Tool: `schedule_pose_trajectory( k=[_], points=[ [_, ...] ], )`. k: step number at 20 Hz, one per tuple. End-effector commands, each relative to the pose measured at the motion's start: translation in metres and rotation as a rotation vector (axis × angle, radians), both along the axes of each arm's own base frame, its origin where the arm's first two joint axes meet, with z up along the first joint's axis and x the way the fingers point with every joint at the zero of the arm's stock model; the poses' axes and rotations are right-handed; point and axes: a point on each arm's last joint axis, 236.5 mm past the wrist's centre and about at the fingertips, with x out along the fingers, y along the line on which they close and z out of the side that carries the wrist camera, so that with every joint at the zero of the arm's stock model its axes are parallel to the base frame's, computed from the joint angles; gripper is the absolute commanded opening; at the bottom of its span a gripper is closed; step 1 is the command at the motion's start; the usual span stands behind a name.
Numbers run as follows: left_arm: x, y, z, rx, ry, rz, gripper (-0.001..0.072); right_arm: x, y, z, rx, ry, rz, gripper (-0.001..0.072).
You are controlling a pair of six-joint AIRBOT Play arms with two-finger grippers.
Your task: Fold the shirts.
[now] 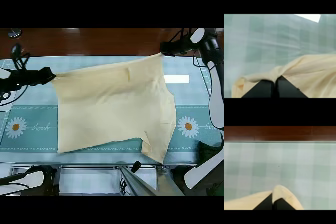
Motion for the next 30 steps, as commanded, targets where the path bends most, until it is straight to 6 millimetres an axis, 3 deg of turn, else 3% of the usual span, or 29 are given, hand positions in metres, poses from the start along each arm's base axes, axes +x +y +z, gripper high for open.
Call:
schedule_pose_trajectory(
  k=[1, 5, 8, 10, 12, 15, 16, 17, 18, 19, 20, 22, 24, 27, 28, 29, 30],
  points=[
    [-0.004, -0.020, -0.046, -0.019, 0.100, -0.045, 0.0022, -0.015, 0.006, -0.043, 0.017, 0.132, 0.016, 0.0040],
    [-0.033, -0.023, -0.041, -0.113, 0.226, -0.106, 0.0021, -0.050, 0.007, -0.034, 0.002, 0.248, 0.052, 0.0039],
    [-0.063, -0.020, -0.032, -0.248, 0.393, -0.077, 0.0021, -0.106, 0.003, -0.043, -0.031, 0.481, 0.092, 0.0039],
    [-0.076, -0.019, -0.036, -0.267, 0.458, -0.086, 0.0022, -0.131, -0.014, -0.052, -0.101, 0.592, 0.091, 0.0040],
    [-0.082, -0.019, -0.043, -0.242, 0.497, -0.082, 0.0024, -0.138, -0.025, -0.055, -0.142, 0.631, 0.070, 0.0040],
    [-0.083, -0.023, -0.052, -0.251, 0.527, -0.068, 0.0063, -0.137, -0.021, -0.055, -0.109, 0.635, 0.029, 0.0040],
    [-0.082, -0.023, -0.055, -0.254, 0.532, -0.059, 0.0101, -0.137, -0.016, -0.055, -0.089, 0.633, 0.029, 0.0040],
    [-0.080, -0.021, -0.057, -0.257, 0.534, -0.045, 0.0201, -0.137, -0.013, -0.054, -0.075, 0.632, 0.034, 0.0043],
    [-0.078, -0.018, -0.058, -0.259, 0.537, -0.021, 0.0331, -0.137, -0.010, -0.054, -0.063, 0.632, 0.041, 0.0161],
    [-0.077, -0.015, -0.058, -0.262, 0.536, -0.006, 0.0385, -0.138, -0.005, -0.053, -0.049, 0.633, 0.062, 0.0353],
    [-0.078, -0.013, -0.057, -0.264, 0.536, -0.003, 0.0386, -0.143, -0.002, -0.052, -0.045, 0.647, 0.096, 0.0430],
    [-0.087, -0.009, -0.052, -0.278, 0.564, -0.017, 0.0385, -0.164, -0.010, -0.052, -0.089, 0.728, 0.131, 0.0450],
    [-0.106, 0.002, -0.044, -0.235, 0.588, -0.058, 0.0385, -0.181, -0.039, -0.040, -0.210, 0.780, 0.131, 0.0450],
    [-0.137, 0.040, -0.025, -0.076, 0.588, -0.060, 0.0405, -0.182, -0.067, -0.006, -0.236, 0.705, 0.069, 0.0474],
    [-0.151, 0.045, -0.021, -0.059, 0.587, -0.061, 0.0522, -0.189, -0.075, 0.001, -0.211, 0.699, 0.050, 0.0566],
    [-0.169, 0.044, -0.021, -0.072, 0.601, -0.049, 0.0612, -0.199, -0.079, 0.001, -0.171, 0.714, 0.040, 0.0596],
    [-0.189, 0.038, -0.027, -0.099, 0.635, -0.046, 0.0622, -0.213, -0.081, -0.005, -0.115, 0.736, 0.041, 0.0602]
  ],
)
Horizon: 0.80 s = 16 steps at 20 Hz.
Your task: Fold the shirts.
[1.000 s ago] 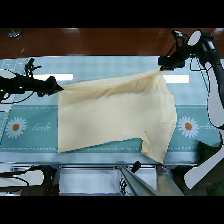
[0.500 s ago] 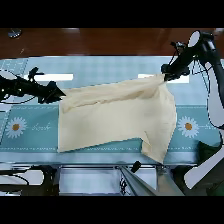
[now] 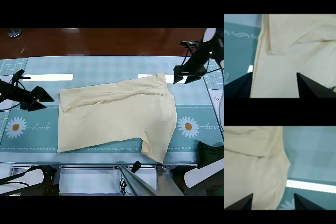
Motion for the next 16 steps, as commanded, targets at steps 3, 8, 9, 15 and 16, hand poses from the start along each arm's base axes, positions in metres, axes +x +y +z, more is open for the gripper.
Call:
schedule_pose_trajectory(
  k=[3, 8, 9, 15, 16],
  points=[
    [-0.110, -0.021, -0.032, -0.031, 0.153, -0.060, 0.0630, -0.056, -0.005, -0.018, 0.205, -0.016, -0.093, 0.0601],
    [-0.164, -0.045, -0.063, -0.078, 0.245, -0.084, 0.0629, -0.089, 0.012, -0.030, 0.332, -0.154, -0.144, 0.0594],
    [-0.167, -0.047, -0.065, -0.082, 0.254, -0.085, 0.0629, -0.094, 0.011, -0.034, 0.334, -0.148, -0.156, 0.0594],
    [-0.179, -0.043, -0.066, -0.065, 0.283, -0.132, 0.0626, -0.101, 0.013, -0.044, 0.335, -0.130, -0.160, 0.0594],
    [-0.175, -0.043, -0.067, -0.067, 0.269, -0.117, 0.0626, -0.101, 0.013, -0.044, 0.335, -0.131, -0.160, 0.0594]
  ],
)
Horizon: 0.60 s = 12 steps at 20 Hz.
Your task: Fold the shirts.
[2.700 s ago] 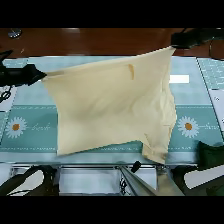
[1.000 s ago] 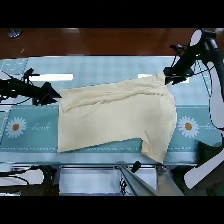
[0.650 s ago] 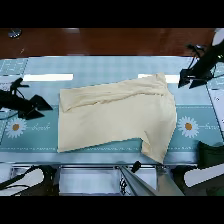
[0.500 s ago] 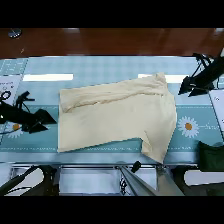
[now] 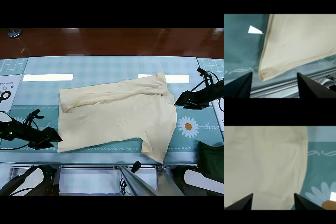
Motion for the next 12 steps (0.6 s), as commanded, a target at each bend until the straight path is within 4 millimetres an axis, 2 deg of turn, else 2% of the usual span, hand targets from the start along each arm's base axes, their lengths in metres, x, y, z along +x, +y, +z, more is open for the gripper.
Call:
schedule_pose_trajectory(
  k=[1, 3, 4, 8, 10, 11, 12],
  points=[
    [0.002, -0.002, -0.003, -0.006, -0.011, 0.012, 0.0626, 0.000, 0.001, -0.002, 0.005, -0.013, -0.007, 0.0594],
    [0.013, -0.012, -0.005, -0.040, -0.041, 0.062, 0.0616, -0.001, 0.001, -0.002, 0.007, -0.008, -0.005, 0.0594],
    [0.014, -0.018, -0.008, -0.053, -0.042, 0.070, 0.0567, -0.003, 0.002, -0.002, 0.011, -0.001, -0.002, 0.0594],
    [-0.004, -0.043, -0.027, -0.056, 0.037, -0.014, 0.0568, -0.009, 0.002, -0.002, 0.006, 0.022, 0.010, 0.0594],
    [0.000, -0.048, -0.039, -0.019, 0.048, -0.012, 0.0567, -0.009, 0.001, -0.002, 0.006, 0.022, 0.010, 0.0594],
    [0.004, -0.050, -0.043, -0.004, 0.046, 0.007, 0.0458, -0.010, 0.002, -0.002, 0.008, 0.025, 0.012, 0.0594],
    [0.009, -0.053, -0.045, -0.003, 0.034, 0.020, 0.0201, -0.012, 0.002, -0.002, 0.009, 0.032, 0.014, 0.0594]
  ],
)
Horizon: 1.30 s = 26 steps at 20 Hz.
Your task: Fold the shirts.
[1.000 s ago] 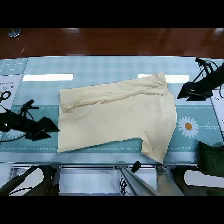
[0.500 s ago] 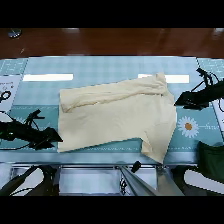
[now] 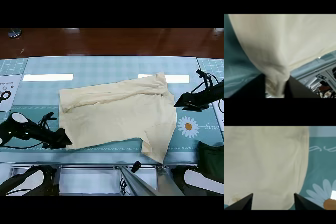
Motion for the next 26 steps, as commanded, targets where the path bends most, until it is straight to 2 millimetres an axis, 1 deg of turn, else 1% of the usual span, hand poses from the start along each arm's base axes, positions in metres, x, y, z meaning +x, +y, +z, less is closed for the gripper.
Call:
schedule_pose_trajectory(
  k=[1, 2, 3, 4, 5, 7, 8, 9, 11, 12, 13, 15, 20, 21, 22, 23, 25, 26],
  points=[
    [0.019, -0.005, -0.016, 0.053, -0.043, 0.054, 0.0022, -0.005, -0.001, 0.000, -0.003, 0.017, 0.008, 0.0594],
    [0.021, -0.005, -0.015, 0.050, -0.051, 0.046, 0.0021, -0.006, -0.005, -0.002, -0.020, 0.023, 0.013, 0.0583],
    [0.021, -0.005, -0.013, 0.043, -0.054, 0.034, 0.0021, -0.008, -0.012, -0.005, -0.053, 0.028, 0.018, 0.0540],
    [0.020, -0.006, -0.012, 0.039, -0.055, 0.023, 0.0021, -0.009, -0.021, -0.007, -0.075, 0.026, 0.016, 0.0522],
    [0.019, -0.006, -0.010, 0.034, -0.053, 0.017, 0.0021, -0.012, -0.027, -0.010, -0.067, 0.027, 0.001, 0.0522],
    [0.019, -0.007, -0.008, 0.030, -0.061, 0.009, 0.0021, -0.026, -0.040, -0.020, -0.009, 0.056, -0.084, 0.0524],
    [0.020, -0.007, -0.007, 0.031, -0.065, 0.008, 0.0021, -0.035, -0.042, -0.025, 0.050, 0.070, -0.143, 0.0554],
    [0.020, -0.007, -0.007, 0.030, -0.070, 0.005, 0.0021, -0.042, -0.039, -0.029, 0.121, 0.081, -0.200, 0.0593],
    [0.020, -0.007, -0.006, 0.029, -0.075, -0.001, 0.0021, -0.055, -0.023, -0.036, 0.252, 0.092, -0.253, 0.0603],
    [0.020, -0.007, -0.006, 0.029, -0.076, 0.000, 0.0022, -0.063, -0.016, -0.042, 0.274, 0.103, -0.243, 0.0603],
    [0.020, -0.007, -0.006, 0.028, -0.078, -0.003, 0.0021, -0.068, -0.011, -0.047, 0.283, 0.109, -0.226, 0.0600],
    [0.020, -0.007, -0.006, 0.028, -0.077, -0.003, 0.0021, -0.070, -0.004, -0.055, 0.281, 0.108, -0.210, 0.0595],
    [0.020, -0.007, -0.006, 0.027, -0.076, -0.004, 0.0022, -0.087, 0.012, -0.072, 0.224, 0.155, -0.100, 0.0584],
    [0.020, -0.007, -0.006, 0.027, -0.076, -0.004, 0.0021, -0.088, 0.016, -0.075, 0.218, 0.156, -0.087, 0.0583],
    [0.020, -0.007, -0.006, 0.028, -0.077, -0.003, 0.0021, -0.086, 0.020, -0.077, 0.208, 0.150, -0.073, 0.0575],
    [0.020, -0.006, -0.007, 0.029, -0.078, -0.003, 0.0022, -0.082, 0.023, -0.079, 0.193, 0.138, -0.056, 0.0529],
    [0.024, -0.005, -0.007, 0.034, -0.095, -0.003, 0.0021, -0.074, 0.028, -0.083, 0.161, 0.114, -0.040, 0.0499],
    [0.027, -0.003, -0.006, 0.037, -0.103, 0.004, 0.0022, -0.072, 0.032, -0.085, 0.152, 0.111, -0.037, 0.0398]
  ],
)
